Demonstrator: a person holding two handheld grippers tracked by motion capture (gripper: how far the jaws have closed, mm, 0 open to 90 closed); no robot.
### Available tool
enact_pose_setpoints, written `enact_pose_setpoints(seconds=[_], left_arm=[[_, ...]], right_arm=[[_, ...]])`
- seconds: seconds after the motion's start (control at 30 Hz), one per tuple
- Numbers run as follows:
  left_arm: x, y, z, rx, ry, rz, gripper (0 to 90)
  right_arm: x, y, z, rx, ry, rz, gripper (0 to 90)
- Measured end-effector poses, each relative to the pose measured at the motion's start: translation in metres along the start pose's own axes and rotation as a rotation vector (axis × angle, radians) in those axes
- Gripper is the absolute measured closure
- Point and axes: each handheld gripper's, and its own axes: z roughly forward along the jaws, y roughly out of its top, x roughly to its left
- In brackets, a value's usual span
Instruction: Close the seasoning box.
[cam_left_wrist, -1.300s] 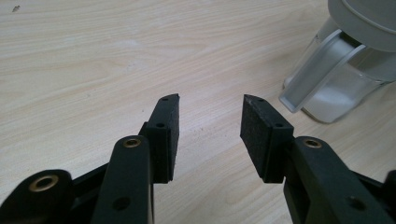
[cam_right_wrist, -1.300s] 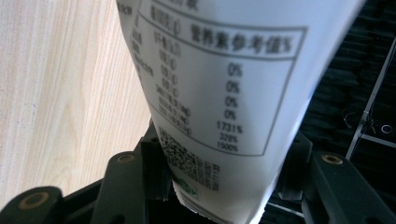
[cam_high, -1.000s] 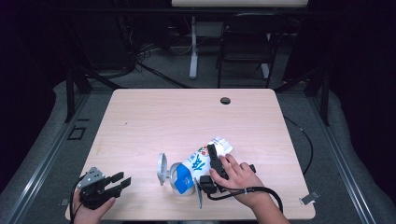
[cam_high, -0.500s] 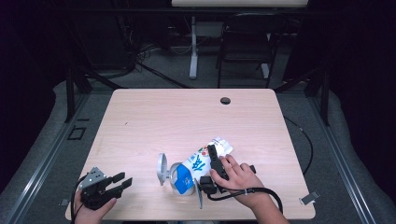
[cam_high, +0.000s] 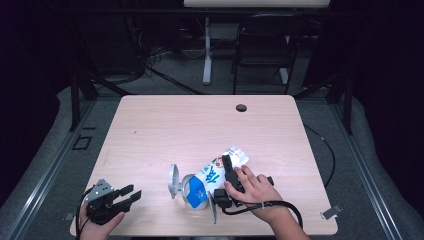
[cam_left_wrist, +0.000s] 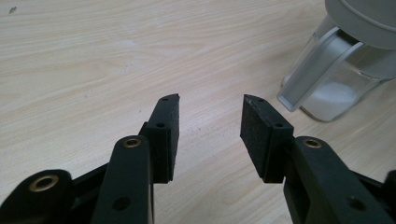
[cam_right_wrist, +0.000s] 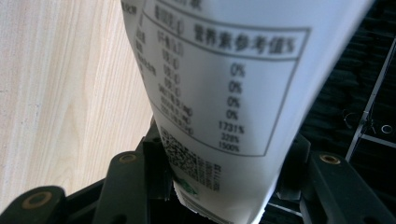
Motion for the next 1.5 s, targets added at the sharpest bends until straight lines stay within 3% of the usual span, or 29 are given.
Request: enact_pose_setpoints(seconds=[1.5], left_arm=[[0.0019, 0.0002, -0.0008, -0.002, -0.002, -0.007, 58.0]], right_arm=[[-0.0064, 0.0006, -0.0021, -0.007, 0.01, -0.017, 54.9]])
